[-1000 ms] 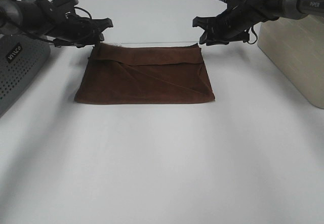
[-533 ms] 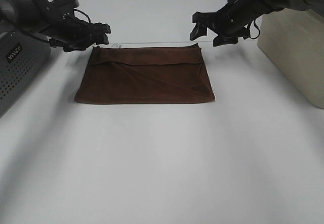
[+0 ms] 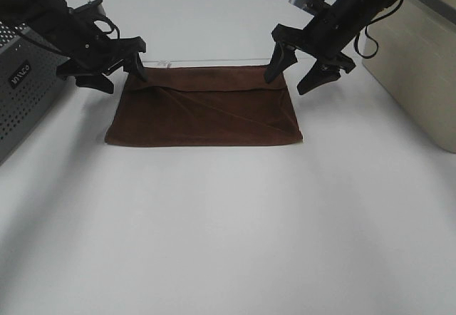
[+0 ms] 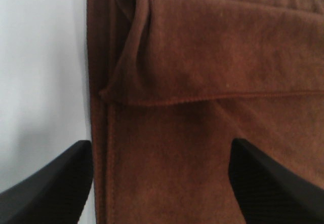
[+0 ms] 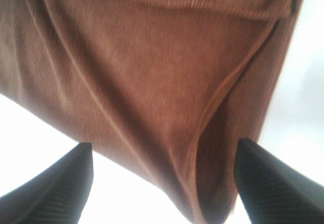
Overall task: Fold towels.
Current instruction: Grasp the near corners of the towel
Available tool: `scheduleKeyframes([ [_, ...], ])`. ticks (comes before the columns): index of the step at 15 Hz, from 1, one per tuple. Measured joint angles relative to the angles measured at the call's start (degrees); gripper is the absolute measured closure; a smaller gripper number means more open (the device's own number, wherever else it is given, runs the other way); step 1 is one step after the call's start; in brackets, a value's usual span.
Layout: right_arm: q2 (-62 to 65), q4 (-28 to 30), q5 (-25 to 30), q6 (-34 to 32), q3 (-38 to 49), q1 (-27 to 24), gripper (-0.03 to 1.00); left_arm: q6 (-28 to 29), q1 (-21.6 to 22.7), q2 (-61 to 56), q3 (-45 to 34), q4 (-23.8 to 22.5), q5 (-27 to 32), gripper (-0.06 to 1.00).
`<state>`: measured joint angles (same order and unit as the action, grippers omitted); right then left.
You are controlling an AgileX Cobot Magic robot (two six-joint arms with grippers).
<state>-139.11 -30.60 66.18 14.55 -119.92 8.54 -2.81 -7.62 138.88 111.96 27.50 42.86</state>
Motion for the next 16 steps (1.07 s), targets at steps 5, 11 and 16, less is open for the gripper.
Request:
scheduleKeyframes([
  [5,0.1,0.2,3.0,-4.9,0.0,0.0,0.24,4.9,0.0,-3.7,0.0,-2.5,9.3,0.23],
  [11,5.3,1.9,3.2,-9.3,9.7,0.0,0.25,12.9,0.1,-3.9,0.0,-13.0,21.8,0.23],
  [16,7.5,2.1,-1.2,-6.8,17.4,0.0,0.25,13.9,0.1,-4.6,-8.3,-11.6,16.0,0.23],
])
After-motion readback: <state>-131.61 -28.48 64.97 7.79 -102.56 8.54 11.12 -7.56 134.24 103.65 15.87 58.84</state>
